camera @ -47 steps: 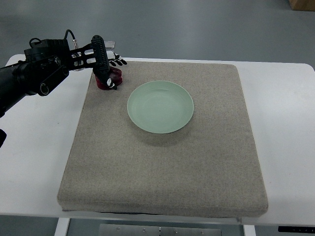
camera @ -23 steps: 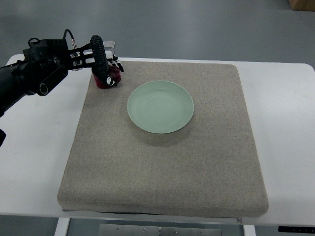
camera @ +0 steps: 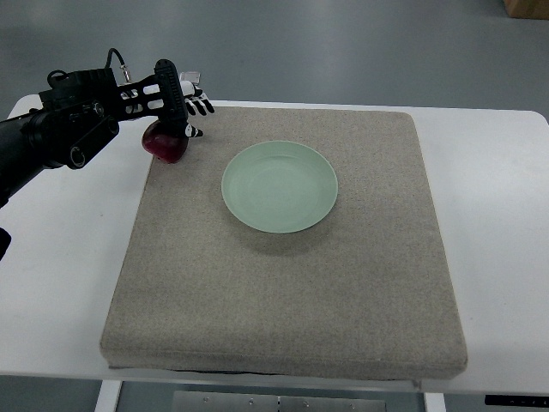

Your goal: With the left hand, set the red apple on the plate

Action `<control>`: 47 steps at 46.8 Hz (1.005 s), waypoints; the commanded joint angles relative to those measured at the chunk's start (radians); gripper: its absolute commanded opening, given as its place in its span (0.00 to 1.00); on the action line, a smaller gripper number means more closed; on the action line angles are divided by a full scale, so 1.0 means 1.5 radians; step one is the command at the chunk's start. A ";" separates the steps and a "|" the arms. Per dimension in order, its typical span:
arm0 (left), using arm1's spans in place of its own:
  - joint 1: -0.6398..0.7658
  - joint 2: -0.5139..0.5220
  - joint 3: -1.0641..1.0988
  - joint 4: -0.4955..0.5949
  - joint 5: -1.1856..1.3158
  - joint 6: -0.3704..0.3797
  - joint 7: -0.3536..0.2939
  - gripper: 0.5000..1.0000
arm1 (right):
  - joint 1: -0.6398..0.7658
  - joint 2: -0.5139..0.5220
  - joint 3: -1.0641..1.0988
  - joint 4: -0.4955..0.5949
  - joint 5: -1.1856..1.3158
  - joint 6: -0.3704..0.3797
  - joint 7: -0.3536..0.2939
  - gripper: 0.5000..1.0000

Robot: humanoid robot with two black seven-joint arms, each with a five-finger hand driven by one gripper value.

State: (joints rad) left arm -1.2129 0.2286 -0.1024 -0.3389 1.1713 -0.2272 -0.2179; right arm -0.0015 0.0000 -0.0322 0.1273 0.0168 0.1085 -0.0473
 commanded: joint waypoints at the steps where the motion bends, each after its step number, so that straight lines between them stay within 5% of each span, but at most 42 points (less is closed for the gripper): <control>1: -0.003 0.000 0.000 0.000 -0.004 -0.001 0.000 0.95 | 0.000 0.000 0.000 0.000 0.000 0.000 0.000 0.86; 18: 0.001 0.001 0.004 0.007 -0.003 -0.006 -0.003 0.98 | 0.000 0.000 0.000 0.000 0.000 0.000 0.001 0.86; 47: -0.013 0.001 0.027 0.076 -0.003 -0.110 -0.004 0.97 | 0.000 0.000 0.000 0.000 0.000 -0.001 0.000 0.86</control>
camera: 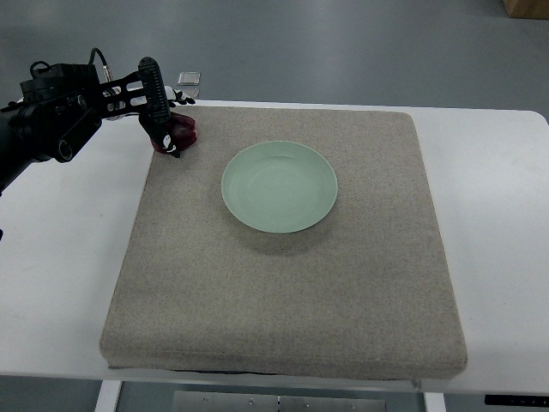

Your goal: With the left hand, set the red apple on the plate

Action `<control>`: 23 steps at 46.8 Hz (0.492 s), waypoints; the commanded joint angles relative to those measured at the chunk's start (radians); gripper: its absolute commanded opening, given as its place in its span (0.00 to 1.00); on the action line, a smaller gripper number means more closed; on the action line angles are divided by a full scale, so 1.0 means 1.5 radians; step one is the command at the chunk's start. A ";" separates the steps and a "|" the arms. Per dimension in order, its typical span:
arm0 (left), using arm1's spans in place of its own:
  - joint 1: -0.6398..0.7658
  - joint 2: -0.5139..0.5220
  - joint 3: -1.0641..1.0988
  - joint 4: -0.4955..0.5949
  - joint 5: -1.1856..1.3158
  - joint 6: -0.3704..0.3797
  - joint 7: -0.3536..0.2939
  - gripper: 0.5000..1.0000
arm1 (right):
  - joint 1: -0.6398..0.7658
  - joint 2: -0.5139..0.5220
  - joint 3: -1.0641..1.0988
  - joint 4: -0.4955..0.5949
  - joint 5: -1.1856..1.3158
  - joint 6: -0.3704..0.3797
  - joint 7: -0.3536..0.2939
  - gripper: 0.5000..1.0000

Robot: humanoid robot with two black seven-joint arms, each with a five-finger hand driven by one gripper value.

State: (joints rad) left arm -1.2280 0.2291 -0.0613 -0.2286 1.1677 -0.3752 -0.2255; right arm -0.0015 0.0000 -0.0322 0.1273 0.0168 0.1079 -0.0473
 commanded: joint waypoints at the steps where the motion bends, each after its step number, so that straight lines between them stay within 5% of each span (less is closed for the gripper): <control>1: -0.003 0.001 0.000 0.002 -0.001 -0.016 0.001 0.97 | 0.000 0.000 0.000 0.000 0.000 0.000 0.000 0.86; 23: -0.007 -0.001 -0.005 -0.002 -0.017 -0.020 0.000 0.95 | 0.000 0.000 0.000 0.000 0.000 0.001 0.000 0.86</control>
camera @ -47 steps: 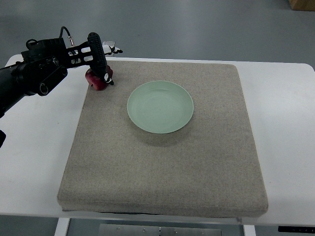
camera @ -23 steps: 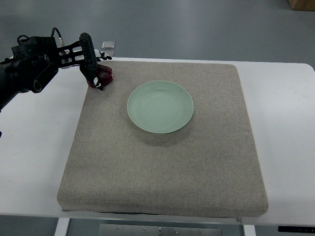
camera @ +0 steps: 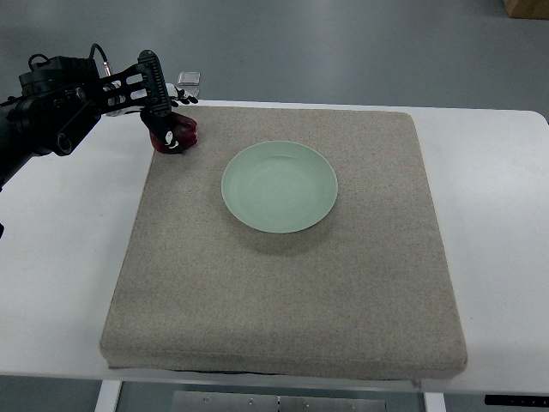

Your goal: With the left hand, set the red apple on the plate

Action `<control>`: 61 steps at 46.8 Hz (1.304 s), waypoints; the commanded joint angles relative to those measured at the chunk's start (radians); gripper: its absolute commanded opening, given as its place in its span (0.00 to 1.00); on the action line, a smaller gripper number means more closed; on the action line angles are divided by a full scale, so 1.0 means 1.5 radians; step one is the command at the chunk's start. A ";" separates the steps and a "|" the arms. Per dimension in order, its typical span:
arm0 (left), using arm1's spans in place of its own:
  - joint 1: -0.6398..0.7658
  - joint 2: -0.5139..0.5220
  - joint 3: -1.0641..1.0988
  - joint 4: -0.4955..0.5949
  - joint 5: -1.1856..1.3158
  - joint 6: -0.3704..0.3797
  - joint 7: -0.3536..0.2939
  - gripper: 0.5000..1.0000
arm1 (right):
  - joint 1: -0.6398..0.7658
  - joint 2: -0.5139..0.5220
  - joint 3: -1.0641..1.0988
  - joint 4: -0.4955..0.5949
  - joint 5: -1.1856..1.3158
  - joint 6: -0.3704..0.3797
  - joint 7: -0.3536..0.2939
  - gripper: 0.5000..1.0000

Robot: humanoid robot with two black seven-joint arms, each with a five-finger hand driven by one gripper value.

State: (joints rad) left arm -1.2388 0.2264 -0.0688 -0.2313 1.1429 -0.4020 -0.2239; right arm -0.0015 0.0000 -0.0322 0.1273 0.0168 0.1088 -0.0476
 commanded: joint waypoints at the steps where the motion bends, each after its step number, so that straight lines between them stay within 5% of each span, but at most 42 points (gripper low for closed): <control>1: 0.002 0.000 0.001 0.000 0.000 -0.002 -0.001 0.94 | 0.000 0.000 0.000 0.000 0.000 0.000 0.000 0.86; 6: 0.002 0.000 0.001 -0.001 0.000 -0.003 -0.001 0.87 | 0.000 0.000 0.000 0.000 0.000 0.000 0.000 0.86; 20: 0.001 0.001 0.005 -0.001 0.001 -0.001 -0.001 0.48 | 0.000 0.000 0.000 0.000 0.000 0.000 0.000 0.86; 42: 0.002 0.001 0.007 -0.001 0.001 0.002 -0.001 0.19 | 0.000 0.000 0.000 0.000 0.000 0.000 0.000 0.86; 46: 0.000 0.001 0.006 -0.003 0.001 -0.003 0.000 0.00 | 0.000 0.000 0.000 0.000 0.000 0.000 0.000 0.86; 61: -0.009 0.002 -0.006 -0.058 -0.039 0.007 0.000 0.00 | 0.000 0.000 0.000 0.000 0.000 0.000 0.000 0.86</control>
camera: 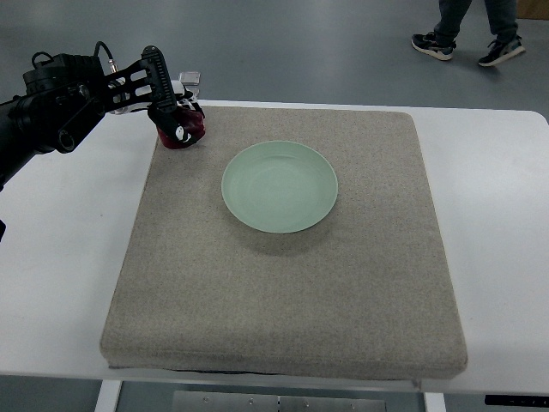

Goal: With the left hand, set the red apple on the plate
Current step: 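Carry the apple with the left hand over the green plate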

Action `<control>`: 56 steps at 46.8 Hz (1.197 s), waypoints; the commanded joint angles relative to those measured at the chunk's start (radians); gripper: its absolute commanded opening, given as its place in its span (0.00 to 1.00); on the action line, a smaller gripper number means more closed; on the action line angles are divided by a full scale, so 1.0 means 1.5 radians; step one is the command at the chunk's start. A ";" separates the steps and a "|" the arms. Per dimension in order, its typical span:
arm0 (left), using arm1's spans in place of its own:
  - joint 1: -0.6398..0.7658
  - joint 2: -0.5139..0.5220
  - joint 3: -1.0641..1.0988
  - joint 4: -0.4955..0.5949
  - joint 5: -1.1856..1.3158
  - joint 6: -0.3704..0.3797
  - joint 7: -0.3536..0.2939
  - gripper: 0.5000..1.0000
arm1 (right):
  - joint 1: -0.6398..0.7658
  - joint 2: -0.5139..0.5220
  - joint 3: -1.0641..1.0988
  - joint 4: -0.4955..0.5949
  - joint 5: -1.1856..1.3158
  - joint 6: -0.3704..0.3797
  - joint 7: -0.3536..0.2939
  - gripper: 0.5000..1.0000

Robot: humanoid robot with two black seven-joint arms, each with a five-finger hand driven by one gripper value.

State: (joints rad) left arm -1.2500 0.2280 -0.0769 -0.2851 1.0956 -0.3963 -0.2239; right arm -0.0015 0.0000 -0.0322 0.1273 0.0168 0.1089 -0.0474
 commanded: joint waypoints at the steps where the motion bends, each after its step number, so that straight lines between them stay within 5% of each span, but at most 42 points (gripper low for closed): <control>1: -0.003 0.001 -0.002 -0.032 -0.008 0.003 0.000 0.00 | 0.000 0.000 0.000 0.000 0.000 0.000 0.000 0.86; 21: -0.017 0.010 -0.019 -0.185 -0.011 0.062 -0.001 0.00 | 0.000 0.000 0.000 0.000 0.000 0.000 0.001 0.86; 56: -0.005 0.009 -0.019 -0.284 -0.011 0.014 -0.001 0.00 | 0.000 0.000 0.000 0.000 0.000 -0.001 0.000 0.86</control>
State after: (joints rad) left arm -1.2596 0.2408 -0.1061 -0.7118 1.0785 -0.3665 -0.2256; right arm -0.0015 0.0000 -0.0322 0.1273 0.0168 0.1088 -0.0476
